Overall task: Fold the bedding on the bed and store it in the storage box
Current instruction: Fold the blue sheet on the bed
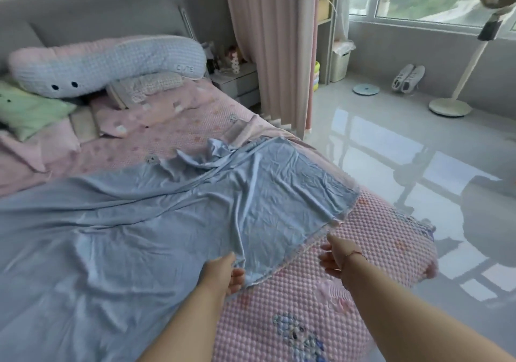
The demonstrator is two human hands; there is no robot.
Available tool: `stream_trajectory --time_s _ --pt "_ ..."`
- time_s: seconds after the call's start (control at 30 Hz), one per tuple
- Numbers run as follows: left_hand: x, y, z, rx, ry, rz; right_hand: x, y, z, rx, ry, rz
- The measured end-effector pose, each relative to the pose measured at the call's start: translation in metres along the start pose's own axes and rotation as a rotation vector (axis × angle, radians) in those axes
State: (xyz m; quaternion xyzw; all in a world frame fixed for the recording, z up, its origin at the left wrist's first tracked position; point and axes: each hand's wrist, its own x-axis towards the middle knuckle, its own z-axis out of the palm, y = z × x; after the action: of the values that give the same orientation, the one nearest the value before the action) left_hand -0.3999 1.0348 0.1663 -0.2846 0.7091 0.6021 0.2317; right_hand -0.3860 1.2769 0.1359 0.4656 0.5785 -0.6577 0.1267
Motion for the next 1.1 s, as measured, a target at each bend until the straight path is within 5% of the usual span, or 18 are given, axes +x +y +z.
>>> stream_trajectory --time_s 0.37,0.67,0.9,1.0,1.1 --pt "0.078 -0.069 -0.033 -0.511 0.258 -0.342 0.104 0.006 0.076 -0.187 -0.091 0.179" --pt "0.131 -0.124 -0.028 -0.781 0.314 -0.541 0.180 0.050 0.085 -0.044 -0.028 0.320" --pt "0.180 -0.125 -0.037 -1.053 0.363 -0.350 0.202 0.046 0.123 0.154 -0.193 0.276" --pt "0.197 -0.123 -0.043 -1.031 0.268 -0.292 0.214 0.040 0.135 0.124 -0.097 0.234" --pt "0.210 -0.137 -0.050 -0.929 0.369 -0.332 0.223 0.038 0.134 0.088 0.038 0.214"
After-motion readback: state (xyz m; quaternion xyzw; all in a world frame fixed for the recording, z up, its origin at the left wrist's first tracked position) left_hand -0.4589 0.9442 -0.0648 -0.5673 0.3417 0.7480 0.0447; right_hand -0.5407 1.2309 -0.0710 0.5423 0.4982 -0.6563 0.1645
